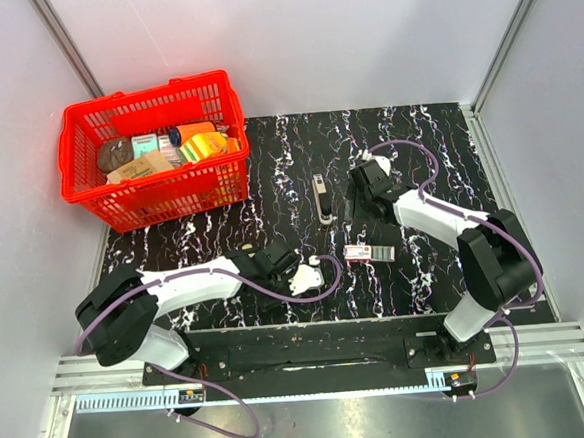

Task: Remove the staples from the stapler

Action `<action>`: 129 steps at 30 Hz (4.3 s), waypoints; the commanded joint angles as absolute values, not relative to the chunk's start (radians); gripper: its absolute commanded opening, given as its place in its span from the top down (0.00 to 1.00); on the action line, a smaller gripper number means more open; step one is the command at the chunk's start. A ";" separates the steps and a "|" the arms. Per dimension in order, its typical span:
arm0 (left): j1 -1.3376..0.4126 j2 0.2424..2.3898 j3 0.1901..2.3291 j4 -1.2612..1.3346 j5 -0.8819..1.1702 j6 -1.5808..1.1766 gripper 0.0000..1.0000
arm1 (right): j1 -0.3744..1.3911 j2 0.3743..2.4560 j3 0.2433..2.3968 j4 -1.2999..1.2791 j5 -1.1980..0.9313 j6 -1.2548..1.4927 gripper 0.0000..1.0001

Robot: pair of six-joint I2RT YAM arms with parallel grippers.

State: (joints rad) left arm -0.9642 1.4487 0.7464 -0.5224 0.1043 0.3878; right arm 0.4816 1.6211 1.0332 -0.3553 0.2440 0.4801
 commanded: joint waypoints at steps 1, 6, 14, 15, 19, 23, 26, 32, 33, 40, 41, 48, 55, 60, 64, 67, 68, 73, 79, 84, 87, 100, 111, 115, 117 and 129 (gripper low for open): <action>-0.969 1.457 0.761 -0.496 0.106 0.385 0.70 | 0.471 1.595 1.017 -0.328 0.248 0.482 0.28; -0.969 1.434 0.761 -0.489 0.095 0.397 0.73 | 0.459 1.618 0.980 -0.310 0.261 0.492 0.28; -0.971 1.370 0.840 -0.546 0.101 0.436 0.75 | 0.454 1.625 0.917 -0.293 0.272 0.535 0.29; -0.969 1.365 0.851 -0.551 0.103 0.440 0.75 | 0.454 1.620 0.907 -0.288 0.267 0.540 0.30; -0.968 1.351 0.909 -0.568 0.106 0.446 0.76 | 0.454 1.597 0.868 -0.276 0.255 0.564 0.31; -0.959 1.345 0.975 -0.587 0.156 0.436 0.76 | 0.456 1.575 0.821 -0.273 0.218 0.601 0.34; -0.931 1.341 1.023 -0.589 0.204 0.420 0.76 | 0.456 1.545 0.778 -0.261 0.180 0.635 0.36; -0.806 1.344 1.115 -0.566 0.397 0.347 0.77 | 0.463 1.464 0.736 -0.264 0.143 0.653 0.40; -0.772 1.347 1.126 -0.557 0.434 0.331 0.77 | 0.465 1.448 0.738 -0.265 0.138 0.652 0.40; -0.612 1.313 1.137 -0.384 0.684 0.123 0.77 | 0.465 1.234 0.817 -0.299 0.112 0.582 0.37; -0.586 1.307 1.138 -0.353 0.730 0.073 0.77 | 0.465 1.192 0.836 -0.301 0.101 0.562 0.37; -0.436 1.322 1.138 -0.042 1.018 -0.397 0.74 | 0.465 0.959 0.861 -0.166 -0.178 0.534 0.34; -0.440 1.318 1.169 -0.284 0.902 -0.151 0.72 | 0.465 0.983 0.865 -0.215 -0.170 0.529 0.34; -0.471 1.316 1.129 -0.550 0.639 0.216 0.64 | 0.463 0.985 0.836 -0.245 -0.112 0.511 0.34; -0.595 1.266 1.014 -0.635 0.464 0.414 0.45 | 0.465 1.020 0.836 -0.268 -0.078 0.489 0.30; -0.718 1.239 0.918 -0.621 0.319 0.446 0.37 | 0.465 1.045 0.838 -0.273 -0.066 0.477 0.27; -0.756 1.242 0.893 -0.614 0.280 0.443 0.34 | 0.465 1.048 0.838 -0.272 -0.064 0.477 0.26; -0.860 1.313 0.848 -0.568 0.152 0.371 0.33 | 0.465 1.072 0.845 -0.268 -0.061 0.480 0.25; -0.885 1.350 0.808 -0.520 0.074 0.252 0.25 | 0.465 1.081 0.856 -0.285 -0.054 0.469 0.24; -0.891 1.345 0.814 -0.520 0.032 0.232 0.07 | 0.465 1.089 0.861 -0.288 -0.045 0.462 0.24; -0.887 1.362 0.834 -0.520 -0.056 0.196 0.03 | 0.465 1.094 0.861 -0.290 -0.043 0.462 0.25; -0.612 1.215 0.930 -0.577 0.101 0.133 0.90 | 0.463 1.123 0.882 -0.288 -0.049 0.468 0.25; -0.814 1.198 0.936 -0.611 -0.055 0.232 0.35 | 0.463 1.109 0.887 -0.302 -0.048 0.483 0.26; -0.873 1.232 0.899 -0.606 -0.041 0.248 0.04 | 0.465 1.103 0.897 -0.319 -0.038 0.476 0.26; -0.879 1.271 0.893 -0.617 -0.026 0.258 0.01 | 0.465 1.098 0.900 -0.324 -0.035 0.472 0.25; -0.920 1.440 0.891 -0.614 0.032 0.242 0.09 | 0.465 1.092 0.887 -0.328 -0.031 0.459 0.25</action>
State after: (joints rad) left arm -0.9127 1.4311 0.8635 -0.6197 0.0086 0.2535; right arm 0.4583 1.1110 0.8581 -0.3397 -0.0448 0.4751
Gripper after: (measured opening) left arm 0.931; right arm 0.744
